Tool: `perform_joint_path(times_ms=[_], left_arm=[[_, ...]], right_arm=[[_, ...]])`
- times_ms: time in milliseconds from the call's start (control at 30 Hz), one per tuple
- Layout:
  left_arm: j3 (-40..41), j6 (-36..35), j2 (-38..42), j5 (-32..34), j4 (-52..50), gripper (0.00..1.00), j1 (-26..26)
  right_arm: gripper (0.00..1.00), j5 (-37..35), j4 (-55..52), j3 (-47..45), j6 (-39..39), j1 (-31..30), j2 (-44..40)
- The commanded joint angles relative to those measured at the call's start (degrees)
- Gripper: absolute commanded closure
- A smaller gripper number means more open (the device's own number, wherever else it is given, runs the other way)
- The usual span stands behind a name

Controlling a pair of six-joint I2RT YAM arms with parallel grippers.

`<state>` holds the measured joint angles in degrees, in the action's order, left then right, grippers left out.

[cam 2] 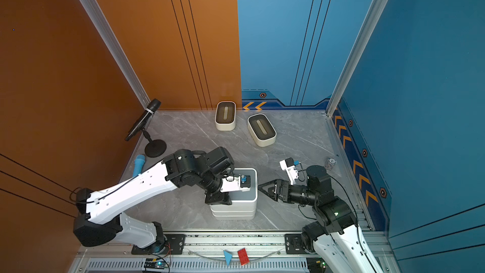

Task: Stack the tissue boxes
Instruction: Place the tissue box at the tissue box.

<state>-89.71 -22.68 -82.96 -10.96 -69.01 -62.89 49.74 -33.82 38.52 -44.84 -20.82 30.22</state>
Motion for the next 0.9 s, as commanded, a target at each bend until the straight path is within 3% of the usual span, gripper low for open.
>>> perform_joint_path(times_ms=[0,867], left_arm=[[-1.52,0.39,-0.14,-0.41,-0.42,0.57,0.49],[-0.99,0.35,0.56,-1.72,-0.39,0.53,1.85]], right_arm=[[0.0,0.01,2.18,-0.64,0.63,-0.54,0.54],[0.0,-1.48,2.71,-0.82,0.54,-2.21,1.24]])
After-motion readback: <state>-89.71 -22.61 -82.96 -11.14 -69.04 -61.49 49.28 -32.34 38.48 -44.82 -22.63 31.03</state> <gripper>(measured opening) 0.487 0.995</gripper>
